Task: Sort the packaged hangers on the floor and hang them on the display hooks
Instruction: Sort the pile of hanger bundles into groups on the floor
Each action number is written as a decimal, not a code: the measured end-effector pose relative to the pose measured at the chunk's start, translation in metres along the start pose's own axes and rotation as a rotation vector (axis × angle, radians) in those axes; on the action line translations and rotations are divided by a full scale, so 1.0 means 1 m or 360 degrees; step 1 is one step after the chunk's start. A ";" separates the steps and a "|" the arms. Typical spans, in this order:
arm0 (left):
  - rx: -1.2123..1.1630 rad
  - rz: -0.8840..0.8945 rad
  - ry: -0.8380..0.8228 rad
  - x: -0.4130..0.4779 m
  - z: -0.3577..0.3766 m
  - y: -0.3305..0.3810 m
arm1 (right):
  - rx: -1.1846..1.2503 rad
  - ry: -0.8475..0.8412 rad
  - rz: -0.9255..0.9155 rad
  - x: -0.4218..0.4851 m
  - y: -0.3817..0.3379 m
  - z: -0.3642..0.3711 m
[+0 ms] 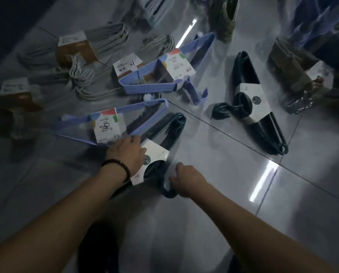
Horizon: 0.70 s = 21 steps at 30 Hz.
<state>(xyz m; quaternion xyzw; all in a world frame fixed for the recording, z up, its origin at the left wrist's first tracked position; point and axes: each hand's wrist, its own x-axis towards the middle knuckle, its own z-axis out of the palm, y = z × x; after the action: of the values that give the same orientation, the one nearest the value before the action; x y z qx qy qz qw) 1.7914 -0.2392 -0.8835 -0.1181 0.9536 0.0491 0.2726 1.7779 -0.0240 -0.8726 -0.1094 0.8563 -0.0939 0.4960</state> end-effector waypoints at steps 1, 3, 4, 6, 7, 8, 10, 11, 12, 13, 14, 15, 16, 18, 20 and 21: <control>0.0074 0.0042 -0.0008 0.005 0.009 0.002 | -0.0130 0.0006 -0.0118 0.008 0.001 0.010; 0.0199 0.0130 -0.0049 0.017 0.021 0.003 | -0.0194 0.0010 -0.0280 0.023 0.005 0.037; 0.0182 0.0156 -0.0053 0.022 0.022 0.003 | -0.0173 0.0043 -0.0349 0.028 0.008 0.047; 0.0079 0.0160 -0.0050 0.028 0.020 0.003 | -0.0129 0.0095 -0.0474 0.038 0.014 0.050; 0.0039 0.0152 -0.0043 0.030 0.019 0.003 | -0.0069 0.0106 -0.0496 0.039 0.017 0.044; 0.0023 0.0150 -0.0038 0.030 0.014 0.006 | -0.0008 0.0123 -0.0505 0.036 0.021 0.036; 0.0057 0.0159 -0.0029 0.026 0.004 0.014 | -0.0016 0.0126 -0.0475 0.022 0.028 0.017; 0.0051 0.0157 -0.0030 0.022 -0.002 0.020 | -0.0050 0.0132 -0.0449 0.013 0.031 0.007; 0.0023 0.0158 -0.0011 0.019 -0.010 0.026 | -0.0074 0.0141 -0.0432 0.008 0.033 -0.002; -0.0002 0.0157 0.0034 0.017 -0.018 0.034 | -0.0078 0.0135 -0.0423 0.002 0.036 -0.012; -0.0020 0.0155 0.0094 0.015 -0.026 0.041 | -0.0067 0.0121 -0.0420 -0.002 0.039 -0.022; -0.0042 0.0151 0.0141 0.015 -0.031 0.047 | -0.0065 0.0111 -0.0409 -0.006 0.042 -0.032; -0.0091 0.0143 0.0165 0.015 -0.034 0.053 | -0.0063 0.0110 -0.0394 -0.008 0.047 -0.042; -0.0275 0.0119 0.0203 0.019 -0.032 0.061 | -0.0069 0.0152 -0.0407 -0.003 0.064 -0.057; -0.0496 0.0074 0.0255 0.028 -0.032 0.068 | -0.0062 0.0290 -0.0421 0.004 0.081 -0.066; -0.0587 0.0060 0.0275 0.034 -0.031 0.071 | -0.0056 0.0384 -0.0429 0.007 0.089 -0.069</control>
<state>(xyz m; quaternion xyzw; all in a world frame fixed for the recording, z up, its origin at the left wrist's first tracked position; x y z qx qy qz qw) 1.7296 -0.1821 -0.8728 -0.1518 0.9503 0.2177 0.1625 1.7059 0.0632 -0.8688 -0.2198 0.8887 -0.1571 0.3704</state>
